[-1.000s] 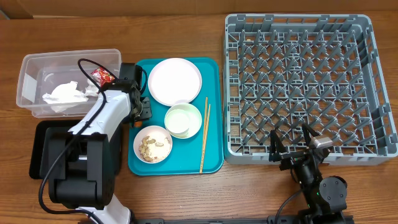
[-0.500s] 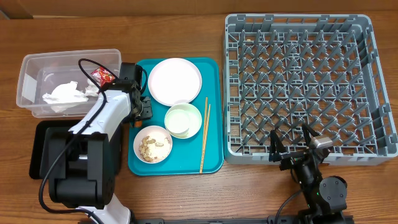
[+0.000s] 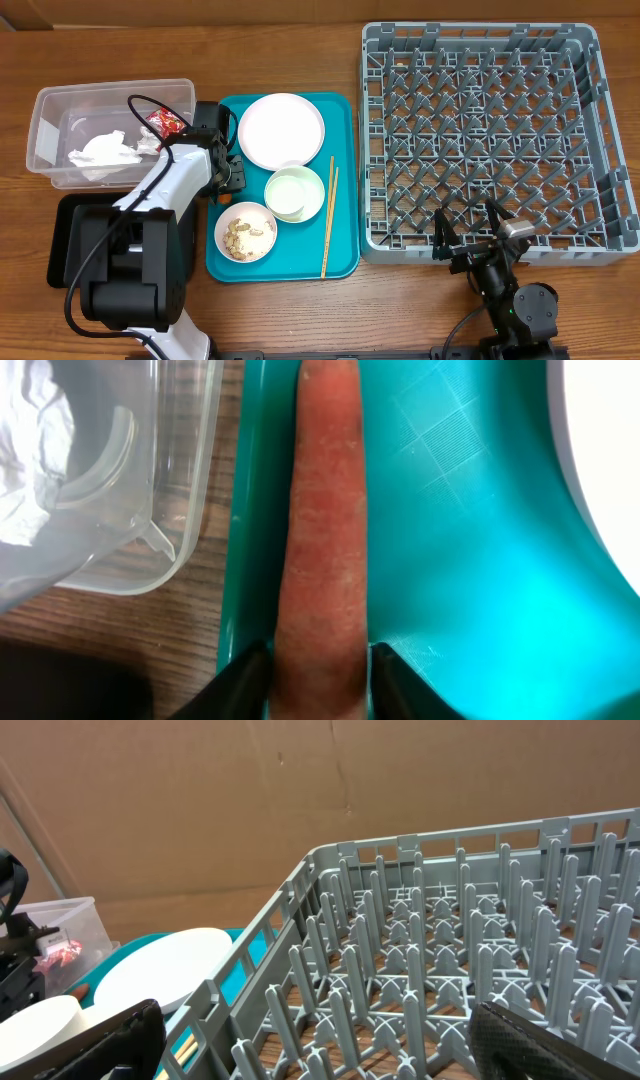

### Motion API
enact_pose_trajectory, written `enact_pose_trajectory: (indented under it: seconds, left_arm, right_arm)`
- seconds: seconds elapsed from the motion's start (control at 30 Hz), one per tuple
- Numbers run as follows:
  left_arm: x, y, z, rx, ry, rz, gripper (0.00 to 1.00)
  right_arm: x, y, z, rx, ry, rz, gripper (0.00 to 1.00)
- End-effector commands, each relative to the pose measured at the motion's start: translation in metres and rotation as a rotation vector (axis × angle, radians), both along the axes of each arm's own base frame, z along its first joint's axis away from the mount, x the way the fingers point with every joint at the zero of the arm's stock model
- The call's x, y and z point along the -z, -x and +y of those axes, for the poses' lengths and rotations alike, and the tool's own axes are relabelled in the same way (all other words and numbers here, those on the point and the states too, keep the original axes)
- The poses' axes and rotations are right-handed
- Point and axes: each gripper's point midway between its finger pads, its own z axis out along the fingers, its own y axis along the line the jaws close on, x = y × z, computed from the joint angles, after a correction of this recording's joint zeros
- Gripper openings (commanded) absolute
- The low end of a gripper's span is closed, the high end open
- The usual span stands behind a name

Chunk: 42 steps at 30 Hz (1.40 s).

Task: Sort waste into correct bins and load items into the dishwasher
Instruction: 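Lower the left gripper onto the orange carrot and grasp it, then carry the carrot left and release it onto the black tray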

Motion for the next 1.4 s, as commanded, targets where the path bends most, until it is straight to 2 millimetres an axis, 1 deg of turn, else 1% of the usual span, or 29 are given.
enact_pose_trajectory:
  seconds: [0.0,0.03,0.07,0.2,0.33,0.37,0.47,0.8,1.03,1.1,1.23,1.3,1.37]
  left_arm:
    - [0.008,0.002,-0.004,-0.006,0.022,0.016,0.23]
    - [0.007,0.002,-0.004,-0.005,0.024,0.016,0.2]
    - [0.007,0.002,-0.004,-0.005,0.024,0.015,0.19]
    - [0.007,0.001,-0.004,-0.006,0.024,0.012,0.2]
    - [0.007,0.002,-0.005,-0.003,0.029,0.019,0.09]
    - [0.006,0.002,-0.006,-0.003,0.033,0.021,0.05]
    - [-0.001,0.002,-0.009,0.004,0.048,0.029,0.04]
    - [-0.035,-0.003,-0.01,0.013,0.056,-0.002,0.04]
    - [-0.07,-0.009,-0.012,0.015,0.068,-0.103,0.04]
    - [-0.082,-0.009,-0.016,0.023,0.096,-0.133,0.05]
    - [-0.103,-0.005,-0.027,0.039,0.163,-0.174,0.05]
    - [-0.11,0.001,-0.026,0.019,0.163,-0.179,0.04]
    - [-0.117,0.008,-0.019,-0.025,0.149,-0.181,0.04]
  right_arm:
    - [0.001,0.0,0.0,-0.003,0.001,-0.008,1.0]
    - [0.001,0.0,0.0,-0.003,0.001,-0.008,1.0]
    - [0.001,0.0,0.0,-0.003,0.001,-0.008,1.0]
    - [0.001,0.0,0.0,-0.003,0.001,-0.008,1.0]
    - [0.001,0.0,0.0,-0.003,0.001,-0.008,1.0]
    - [0.001,0.0,0.0,-0.003,0.001,-0.008,1.0]
    - [0.001,0.0,0.0,-0.003,0.001,-0.008,1.0]
    - [0.001,0.0,0.0,-0.003,0.001,-0.008,1.0]
    - [0.001,0.0,0.0,-0.003,0.001,-0.008,1.0]
    - [0.001,0.0,0.0,-0.003,0.001,-0.008,1.0]
    - [0.001,0.0,0.0,-0.003,0.001,-0.008,1.0]
    - [0.001,0.0,0.0,-0.003,0.001,-0.008,1.0]
    - [0.001,0.0,0.0,-0.003,0.001,-0.008,1.0]
